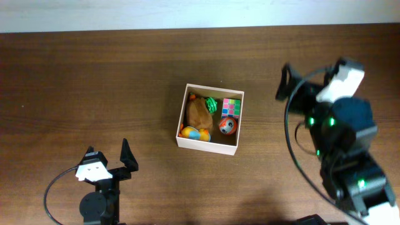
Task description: Pack container
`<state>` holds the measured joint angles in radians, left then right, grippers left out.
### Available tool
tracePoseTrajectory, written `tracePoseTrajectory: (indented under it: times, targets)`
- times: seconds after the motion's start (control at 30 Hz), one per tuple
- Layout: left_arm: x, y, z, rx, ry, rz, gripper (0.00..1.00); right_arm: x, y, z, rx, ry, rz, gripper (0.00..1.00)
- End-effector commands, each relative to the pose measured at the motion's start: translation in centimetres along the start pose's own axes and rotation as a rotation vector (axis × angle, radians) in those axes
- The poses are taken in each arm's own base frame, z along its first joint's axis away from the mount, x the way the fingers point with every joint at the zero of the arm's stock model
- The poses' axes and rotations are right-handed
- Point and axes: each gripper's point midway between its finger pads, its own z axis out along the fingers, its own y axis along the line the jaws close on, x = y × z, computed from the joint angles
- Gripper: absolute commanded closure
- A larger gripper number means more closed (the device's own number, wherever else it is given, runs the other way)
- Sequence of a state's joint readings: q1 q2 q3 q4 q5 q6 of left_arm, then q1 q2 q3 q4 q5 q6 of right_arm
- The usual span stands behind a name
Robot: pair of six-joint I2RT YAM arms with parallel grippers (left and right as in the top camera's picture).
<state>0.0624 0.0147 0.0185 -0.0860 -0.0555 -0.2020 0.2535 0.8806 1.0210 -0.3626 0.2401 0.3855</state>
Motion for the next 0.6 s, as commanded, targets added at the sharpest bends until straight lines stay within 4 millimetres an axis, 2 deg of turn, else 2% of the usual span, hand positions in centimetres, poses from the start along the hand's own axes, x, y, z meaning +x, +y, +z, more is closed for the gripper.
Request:
tracePoseTrajectory:
  times: [0.0, 0.37, 0.57]
  targets:
    - [0.1, -0.1, 0.0, 0.009, -0.002, 0.013, 0.01, 1.9, -1.6, -1.4, -0.015, -0.010, -0.009, 0.01]
    - [0.1, -0.1, 0.0, 0.009, -0.001, 0.013, 0.01, 9.1, -5.3, -5.5, -0.080, -0.105, -0.026, 0.01]
    - [0.1, -0.1, 0.0, 0.009, -0.002, 0.013, 0.01, 12.8, -5.9, -5.9, -0.129, -0.103, -0.065, 0.01]
